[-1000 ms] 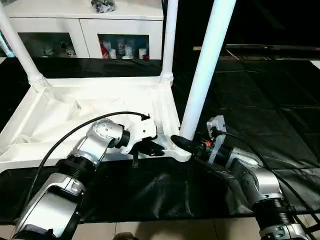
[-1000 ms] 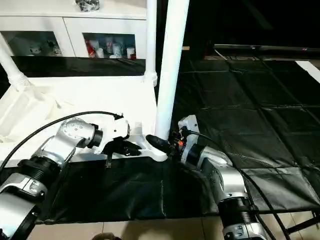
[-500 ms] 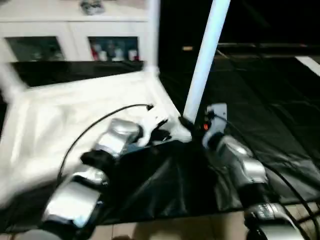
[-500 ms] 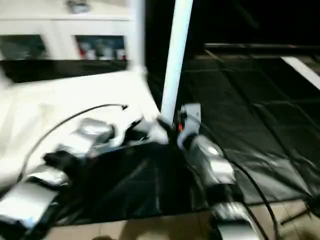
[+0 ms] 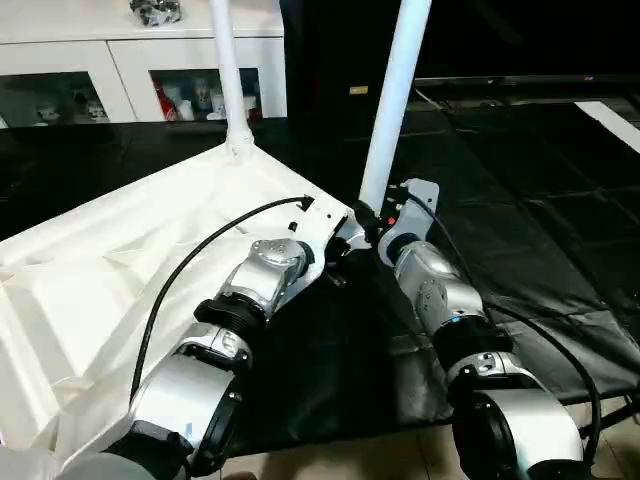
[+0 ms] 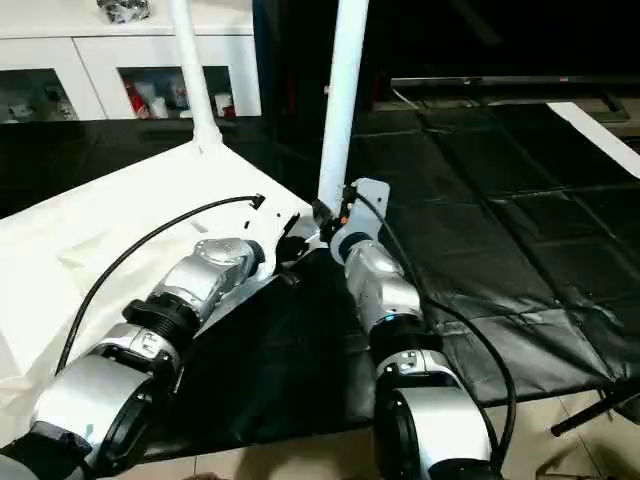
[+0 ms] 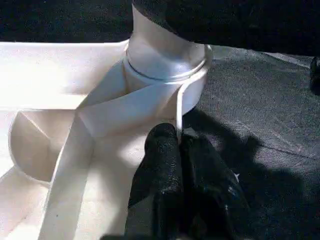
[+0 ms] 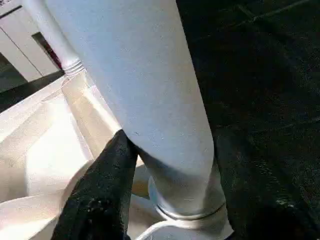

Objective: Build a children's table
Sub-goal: Rotate leg to tighten

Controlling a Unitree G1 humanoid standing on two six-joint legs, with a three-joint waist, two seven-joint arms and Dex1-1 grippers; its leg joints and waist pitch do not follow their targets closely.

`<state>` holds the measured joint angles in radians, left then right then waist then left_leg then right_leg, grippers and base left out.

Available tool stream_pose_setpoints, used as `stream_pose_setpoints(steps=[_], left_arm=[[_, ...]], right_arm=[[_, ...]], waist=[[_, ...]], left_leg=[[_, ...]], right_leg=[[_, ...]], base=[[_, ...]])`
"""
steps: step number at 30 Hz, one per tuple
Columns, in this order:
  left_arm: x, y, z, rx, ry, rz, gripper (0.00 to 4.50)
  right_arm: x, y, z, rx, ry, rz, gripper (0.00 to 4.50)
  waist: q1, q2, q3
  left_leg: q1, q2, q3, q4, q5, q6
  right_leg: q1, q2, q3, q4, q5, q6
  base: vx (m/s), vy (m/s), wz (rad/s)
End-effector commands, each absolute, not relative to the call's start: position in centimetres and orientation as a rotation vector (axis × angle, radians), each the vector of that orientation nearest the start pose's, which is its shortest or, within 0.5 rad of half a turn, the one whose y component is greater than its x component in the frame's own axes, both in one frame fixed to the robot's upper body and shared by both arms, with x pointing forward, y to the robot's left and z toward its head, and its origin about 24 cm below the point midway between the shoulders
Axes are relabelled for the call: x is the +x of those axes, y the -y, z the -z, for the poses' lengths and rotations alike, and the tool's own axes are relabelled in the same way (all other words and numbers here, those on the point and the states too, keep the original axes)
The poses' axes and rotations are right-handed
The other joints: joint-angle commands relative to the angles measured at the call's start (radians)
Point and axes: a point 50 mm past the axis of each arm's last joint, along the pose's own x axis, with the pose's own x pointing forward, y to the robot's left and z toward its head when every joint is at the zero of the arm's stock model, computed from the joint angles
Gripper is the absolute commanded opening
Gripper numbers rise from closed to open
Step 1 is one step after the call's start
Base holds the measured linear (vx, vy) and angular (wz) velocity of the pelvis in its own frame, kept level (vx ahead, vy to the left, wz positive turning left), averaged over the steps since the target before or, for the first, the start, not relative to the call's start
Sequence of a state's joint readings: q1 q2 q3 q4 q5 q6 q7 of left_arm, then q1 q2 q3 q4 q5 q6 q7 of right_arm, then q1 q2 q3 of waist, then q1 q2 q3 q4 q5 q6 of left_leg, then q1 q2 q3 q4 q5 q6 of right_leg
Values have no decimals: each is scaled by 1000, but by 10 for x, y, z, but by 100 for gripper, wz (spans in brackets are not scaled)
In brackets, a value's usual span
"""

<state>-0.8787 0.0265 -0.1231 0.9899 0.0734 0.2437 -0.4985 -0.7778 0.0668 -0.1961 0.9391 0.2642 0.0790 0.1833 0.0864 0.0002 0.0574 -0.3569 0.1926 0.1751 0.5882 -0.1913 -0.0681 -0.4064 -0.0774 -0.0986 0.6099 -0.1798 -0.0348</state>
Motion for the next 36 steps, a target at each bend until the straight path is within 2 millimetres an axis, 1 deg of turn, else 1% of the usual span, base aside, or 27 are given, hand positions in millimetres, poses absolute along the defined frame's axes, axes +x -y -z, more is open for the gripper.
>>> stream_pose_setpoints(steps=[1,4,6,7,8,9,11,12,13,14,15,16,17,18,19,20,21,23,24,27,28,29,30,31,32,35,36], left_arm=[[377,-59,-77,259,-352,738,0],[377,-68,-75,301,-359,758,0],[377,-71,-74,321,-364,770,0],[377,-72,-74,324,-364,773,0],[377,-77,-74,340,-365,797,0],[376,-78,-74,345,-366,809,0],[375,-84,-73,377,-370,859,0],[373,-88,-72,401,-380,900,0],[371,-90,-70,414,-387,921,0],[371,-91,-70,417,-390,927,0],[370,-93,-69,428,-393,943,0],[368,-96,-67,455,-403,982,0],[367,-98,-66,464,-406,993,0],[365,-101,-64,488,-416,1028,0],[364,-101,-64,491,-418,1033,0],[363,-103,-63,499,-425,1055,0],[362,-104,-63,508,-425,1076,0],[359,-107,-62,529,-430,1136,0],[358,-108,-62,537,-430,1157,0],[350,-111,-64,568,-406,1294,0],[347,-111,-64,574,-403,1332,0],[347,-111,-64,574,-403,1332,0],[343,-111,-65,587,-399,1406,0],[341,-111,-65,590,-398,1429,0],[340,-111,-65,601,-397,1447,0],[334,-112,-64,616,-404,1509,0],[333,-111,-64,619,-404,1521,0]], right_arm=[[358,69,-29,409,-383,-317,287],[358,80,-28,373,-359,-331,326],[357,86,-28,349,-343,-351,332],[357,88,-28,342,-338,-359,358],[353,101,-30,292,-298,-420,358],[352,106,-31,271,-280,-450,366],[344,126,-37,246,-227,-539,373],[337,142,-43,238,-191,-605,399],[332,152,-46,231,-175,-642,409],[331,155,-48,229,-171,-654,414],[327,163,-51,225,-156,-678,414],[319,182,-57,210,-141,-709,430],[317,187,-58,200,-138,-721,442],[310,203,-63,168,-138,-750,442],[309,205,-64,164,-139,-753,442],[305,214,-66,142,-145,-764,442],[303,221,-68,129,-148,-769,442],[296,233,-74,96,-154,-789,442],[294,236,-76,86,-156,-797,442],[289,238,-83,58,-169,-847,442],[288,237,-83,55,-170,-857,442],[288,237,-83,55,-170,-857,442],[288,233,-83,53,-176,-880,442],[288,231,-83,52,-180,-891,442],[287,228,-82,46,-187,-909,442],[286,215,-80,44,-198,-971,442],[285,210,-80,47,-198,-991,442]], waist=[[8,-1,-74],[8,-1,-75],[9,-2,-75],[9,-1,-75],[11,-1,-73],[14,-3,-73],[19,-5,-77],[23,-7,-77],[31,-11,-79],[35,-9,-81],[34,-9,-81],[33,-12,-78],[39,-11,-75],[40,-13,-72],[43,-10,-71],[45,-9,-70],[49,-11,-69],[52,-11,-70],[61,-14,-71],[63,-14,-71],[63,-18,-72],[64,-16,-73],[67,-12,-72],[68,-11,-72],[70,-14,-72],[79,-11,-72],[80,-11,-72]], left_leg=[[-1,34,-11,-62,-107,68],[-1,35,-12,-62,-99,71],[-1,36,-11,-61,-94,78],[0,36,-11,-61,-92,78],[2,36,-11,-62,-95,83],[3,36,-9,-60,-95,86],[-1,36,-10,-57,-72,102],[-3,34,-10,-56,-67,112],[-4,35,-12,-53,-46,134],[-3,39,-13,-50,-24,148],[-3,39,-12,-49,-25,149],[-8,36,-11,-50,-44,144],[-3,36,-9,-50,-77,142],[-5,37,-9,-52,-92,134],[-1,38,-9,-52,-100,126],[-1,39,-8,-54,-114,112],[0,38,-8,-54,-126,101],[1,39,-9,-55,-130,94],[1,39,-9,-55,-120,94],[-4,40,-10,-55,-111,97],[-5,40,-10,-54,-108,98],[-5,42,-11,-54,-105,96],[0,43,-9,-54,-110,92],[-1,44,-9,-54,-112,91],[0,46,-9,-55,-113,87],[4,49,-8,-56,-120,81],[2,50,-9,-57,-120,78]], right_leg=[[70,-84,58,-70,-135,-220],[70,-83,57,-68,-113,-219],[70,-83,59,-65,-94,-226],[70,-84,58,-64,-87,-230],[69,-81,57,-67,-88,-230],[70,-82,58,-67,-82,-228],[73,-83,59,-61,-39,-232],[77,-81,59,-61,-29,-228],[82,-80,59,-56,9,-214],[75,-81,59,-51,41,-222],[73,-81,58,-50,38,-228],[75,-82,55,-55,-2,-226],[73,-82,55,-67,-68,-209],[73,-81,56,-72,-115,-201],[71,-81,56,-76,-144,-194],[68,-83,56,-79,-186,-187],[68,-82,54,-85,-226,-176],[66,-83,55,-86,-243,-169],[67,-81,56,-84,-226,-163],[67,-82,54,-79,-203,-163],[67,-82,52,-79,-205,-162],[67,-84,53,-77,-205,-164],[61,-84,52,-80,-217,-167],[61,-84,53,-80,-219,-168],[59,-84,53,-77,-219,-171],[55,-85,54,-77,-218,-173],[57,-86,55,-73,-204,-176]], base=[[0,0,0],[0,0,0],[0,0,0],[0,0,0],[0,0,0],[0,0,0],[0,0,0],[0,0,0],[0,0,0],[0,0,0],[0,0,0],[0,0,0],[0,0,0],[0,0,0],[0,0,0],[0,0,0],[0,0,0],[0,0,0],[0,0,0],[0,0,0],[0,0,0],[0,0,0],[0,0,0],[0,0,0],[0,0,0],[0,0,0],[0,0,0]])
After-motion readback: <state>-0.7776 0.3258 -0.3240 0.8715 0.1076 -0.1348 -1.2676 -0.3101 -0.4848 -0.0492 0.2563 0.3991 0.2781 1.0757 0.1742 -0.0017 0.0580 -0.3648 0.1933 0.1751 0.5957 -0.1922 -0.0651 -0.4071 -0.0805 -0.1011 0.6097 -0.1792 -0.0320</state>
